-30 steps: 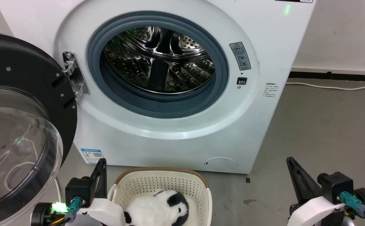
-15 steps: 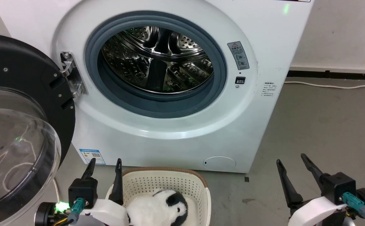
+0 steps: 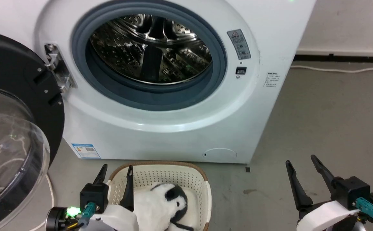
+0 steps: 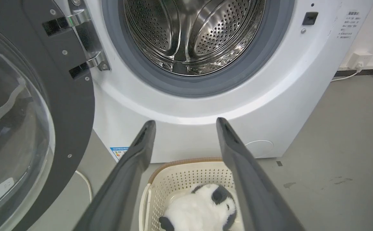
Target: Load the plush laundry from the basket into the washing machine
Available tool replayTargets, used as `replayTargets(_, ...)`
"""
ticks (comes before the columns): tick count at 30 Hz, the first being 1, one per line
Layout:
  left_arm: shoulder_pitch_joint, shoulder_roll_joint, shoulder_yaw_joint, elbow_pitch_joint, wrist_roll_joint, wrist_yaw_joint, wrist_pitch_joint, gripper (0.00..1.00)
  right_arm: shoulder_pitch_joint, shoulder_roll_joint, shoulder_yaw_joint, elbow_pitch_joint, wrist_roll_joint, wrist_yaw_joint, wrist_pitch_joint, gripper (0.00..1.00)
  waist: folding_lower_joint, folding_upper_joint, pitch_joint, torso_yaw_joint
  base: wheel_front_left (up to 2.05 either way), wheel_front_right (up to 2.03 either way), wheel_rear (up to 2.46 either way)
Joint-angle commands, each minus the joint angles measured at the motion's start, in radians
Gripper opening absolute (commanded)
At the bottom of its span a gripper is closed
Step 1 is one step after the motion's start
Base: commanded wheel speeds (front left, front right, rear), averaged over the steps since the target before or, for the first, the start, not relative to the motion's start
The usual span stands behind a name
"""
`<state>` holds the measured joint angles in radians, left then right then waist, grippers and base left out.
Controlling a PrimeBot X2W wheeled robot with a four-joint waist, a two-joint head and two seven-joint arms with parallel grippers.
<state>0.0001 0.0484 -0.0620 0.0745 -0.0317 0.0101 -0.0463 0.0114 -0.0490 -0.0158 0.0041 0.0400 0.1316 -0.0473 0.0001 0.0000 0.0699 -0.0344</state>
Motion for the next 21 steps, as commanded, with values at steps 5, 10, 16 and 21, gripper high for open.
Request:
replayTargets(5,-0.051,0.001,-0.021,0.057,-0.014,0.000,-0.008,1.00,-0.032,0.000,-0.005,-0.007,0.020,0.000,-0.017,1.00,0.0000,0.0000,0.057,-0.021,0.00,0.00,0.00)
replayTargets(10,-0.097,0.011,-0.036,0.114,-0.016,-0.005,-0.011,1.00,-0.053,0.000,-0.007,-0.012,0.035,0.000,-0.028,1.00,0.0000,0.0000,0.112,-0.039,0.00,0.00,0.00)
replayTargets(16,-0.156,0.030,-0.048,0.177,-0.017,-0.006,-0.033,1.00,-0.080,0.000,0.004,-0.026,0.048,0.000,-0.040,1.00,0.0000,0.0000,0.176,-0.064,0.00,0.00,0.00)
replayTargets(21,-0.206,0.048,-0.059,0.238,-0.023,-0.017,-0.045,1.00,-0.097,0.000,0.008,-0.040,0.068,0.000,-0.051,1.00,-0.0001,0.0000,0.228,-0.083,0.00,0.00,0.00)
